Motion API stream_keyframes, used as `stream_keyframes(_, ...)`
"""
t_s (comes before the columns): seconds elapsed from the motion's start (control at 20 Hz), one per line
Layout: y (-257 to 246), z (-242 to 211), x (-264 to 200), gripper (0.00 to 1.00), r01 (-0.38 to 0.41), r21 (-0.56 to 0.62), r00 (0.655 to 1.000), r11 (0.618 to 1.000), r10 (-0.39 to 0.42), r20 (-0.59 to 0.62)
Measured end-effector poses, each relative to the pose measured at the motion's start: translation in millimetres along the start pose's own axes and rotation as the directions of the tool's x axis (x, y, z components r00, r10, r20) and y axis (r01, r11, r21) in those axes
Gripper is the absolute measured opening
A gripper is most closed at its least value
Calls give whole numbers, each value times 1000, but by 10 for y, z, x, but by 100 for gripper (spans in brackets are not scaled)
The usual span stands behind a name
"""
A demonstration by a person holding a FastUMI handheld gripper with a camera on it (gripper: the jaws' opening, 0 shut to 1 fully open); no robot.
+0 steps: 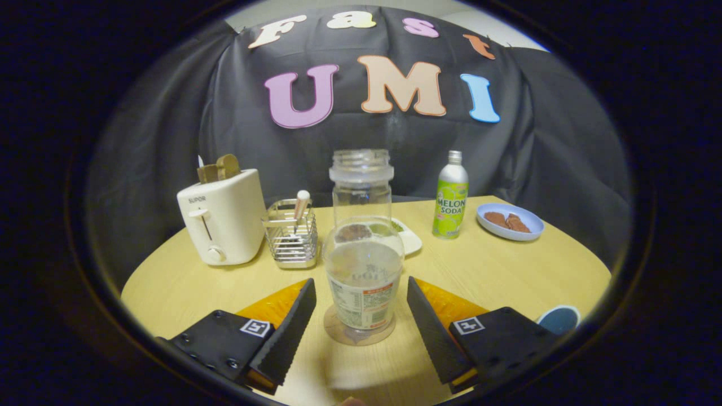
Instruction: Take the bottle from table, then pour the juice into the cup, finally place the bottle on the coaster
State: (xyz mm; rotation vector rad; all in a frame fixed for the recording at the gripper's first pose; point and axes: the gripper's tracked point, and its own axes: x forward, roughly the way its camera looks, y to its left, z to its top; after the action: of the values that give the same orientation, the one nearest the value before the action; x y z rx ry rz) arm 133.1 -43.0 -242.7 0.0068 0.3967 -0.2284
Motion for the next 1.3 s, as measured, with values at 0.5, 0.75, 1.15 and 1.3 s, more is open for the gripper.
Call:
stream_keyframes(0.5, -246, 696, -810, 100, -39, 36, 992, 999, 35, 118)
stream_keyframes(0.75, -388, 1018, -1248, 100, -68, 37, 983, 997, 61, 172)
stream_keyframes(1.15, -444, 1445, -1780, 100, -114, 25, 964, 993, 105, 246)
stream_keyframes(1.3, -510, 1535, -1899, 100, -115, 42, 958, 992, 100, 270)
